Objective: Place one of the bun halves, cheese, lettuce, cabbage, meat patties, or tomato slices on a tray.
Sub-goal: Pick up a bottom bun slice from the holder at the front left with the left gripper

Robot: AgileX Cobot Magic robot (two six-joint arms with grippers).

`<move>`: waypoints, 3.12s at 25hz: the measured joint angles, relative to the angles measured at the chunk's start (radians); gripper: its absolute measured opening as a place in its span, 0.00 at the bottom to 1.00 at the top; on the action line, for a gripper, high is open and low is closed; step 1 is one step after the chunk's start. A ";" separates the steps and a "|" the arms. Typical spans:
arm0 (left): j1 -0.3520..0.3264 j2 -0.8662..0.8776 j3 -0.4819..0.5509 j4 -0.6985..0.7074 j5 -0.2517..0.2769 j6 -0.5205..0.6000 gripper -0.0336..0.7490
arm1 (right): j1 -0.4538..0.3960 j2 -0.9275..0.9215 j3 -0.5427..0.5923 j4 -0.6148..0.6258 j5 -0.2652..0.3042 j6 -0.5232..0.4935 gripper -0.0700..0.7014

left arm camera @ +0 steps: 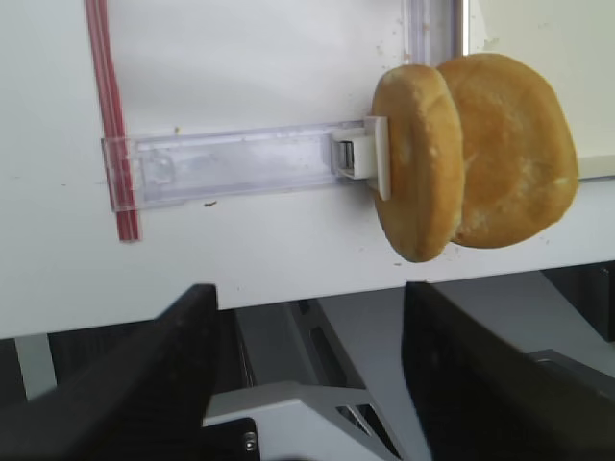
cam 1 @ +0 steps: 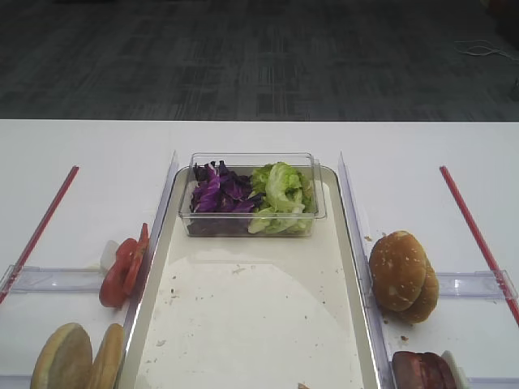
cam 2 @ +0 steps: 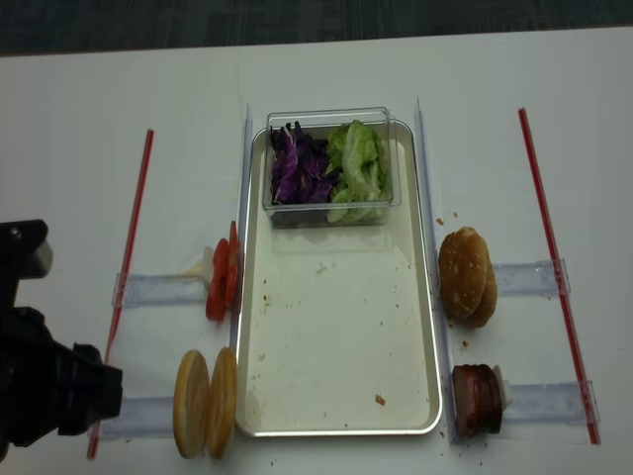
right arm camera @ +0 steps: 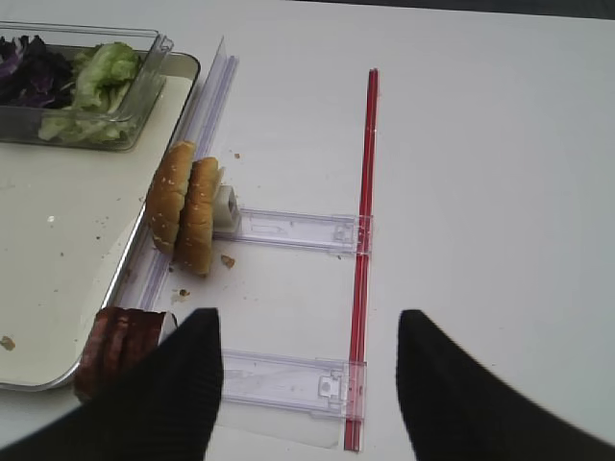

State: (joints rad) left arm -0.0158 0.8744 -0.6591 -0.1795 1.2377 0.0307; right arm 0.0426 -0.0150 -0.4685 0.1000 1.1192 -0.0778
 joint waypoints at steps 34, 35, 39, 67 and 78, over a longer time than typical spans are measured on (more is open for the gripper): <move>-0.612 0.210 -0.179 0.180 -0.107 -0.509 0.57 | 0.000 0.000 0.000 0.000 0.000 0.001 0.63; -0.625 0.210 -0.179 0.180 -0.120 -0.522 0.56 | 0.000 0.000 0.000 0.000 0.000 0.001 0.63; -0.654 0.210 -0.179 0.180 -0.144 -0.559 0.54 | 0.000 0.000 0.000 0.000 0.000 0.001 0.63; -0.659 0.409 -0.182 0.084 -0.250 -0.494 0.53 | 0.000 0.000 0.000 0.000 0.000 0.001 0.63; -0.659 0.514 -0.182 0.091 -0.252 -0.490 0.53 | 0.000 0.000 0.000 -0.004 0.000 0.004 0.63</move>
State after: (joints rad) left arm -0.6746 1.3880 -0.8416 -0.0888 0.9859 -0.4595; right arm 0.0426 -0.0150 -0.4685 0.0961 1.1192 -0.0741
